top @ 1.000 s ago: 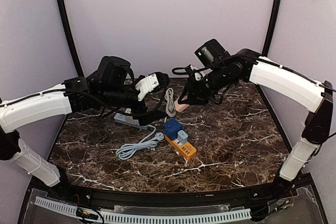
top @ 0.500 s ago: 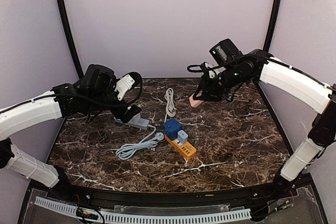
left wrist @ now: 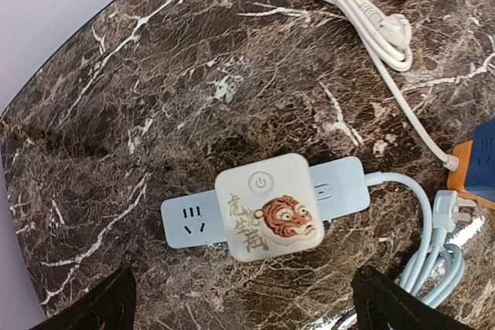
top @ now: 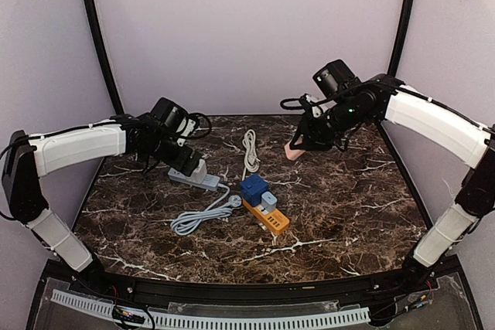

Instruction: Insert the plug

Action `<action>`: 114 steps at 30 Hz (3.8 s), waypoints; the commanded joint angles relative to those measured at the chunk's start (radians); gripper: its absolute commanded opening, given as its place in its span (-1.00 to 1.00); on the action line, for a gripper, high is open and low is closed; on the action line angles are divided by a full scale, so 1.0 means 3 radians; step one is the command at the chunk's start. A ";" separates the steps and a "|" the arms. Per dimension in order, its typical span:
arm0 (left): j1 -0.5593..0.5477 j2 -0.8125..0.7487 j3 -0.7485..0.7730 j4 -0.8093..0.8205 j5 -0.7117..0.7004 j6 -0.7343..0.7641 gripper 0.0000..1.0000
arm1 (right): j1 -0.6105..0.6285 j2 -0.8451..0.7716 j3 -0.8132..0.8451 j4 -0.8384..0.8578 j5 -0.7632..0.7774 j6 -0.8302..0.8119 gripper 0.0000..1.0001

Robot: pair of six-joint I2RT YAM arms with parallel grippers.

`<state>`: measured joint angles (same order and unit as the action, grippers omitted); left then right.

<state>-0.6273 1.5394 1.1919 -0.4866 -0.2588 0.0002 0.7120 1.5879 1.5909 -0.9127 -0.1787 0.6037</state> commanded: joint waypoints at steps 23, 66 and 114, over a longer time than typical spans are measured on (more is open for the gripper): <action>0.0201 0.0974 0.0605 -0.0220 0.0630 -0.0592 0.68 | -0.0051 -0.0502 -0.0420 -0.0055 0.0140 0.0048 -1.00; -0.1102 0.1131 0.0565 0.0313 0.1609 -0.0797 -0.07 | -0.0109 -0.1250 -0.0766 -0.0475 0.0721 0.0250 -1.00; -0.1334 0.0941 0.0342 0.0628 0.1826 -0.0743 0.97 | -0.0114 -0.0683 -0.0727 -0.0010 0.0243 -0.0355 -1.00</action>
<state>-1.0241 1.8706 1.2976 -0.3191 0.2832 -0.1967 0.6846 1.3289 1.3422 -0.9806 -0.0650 0.5686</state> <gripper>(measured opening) 0.979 0.249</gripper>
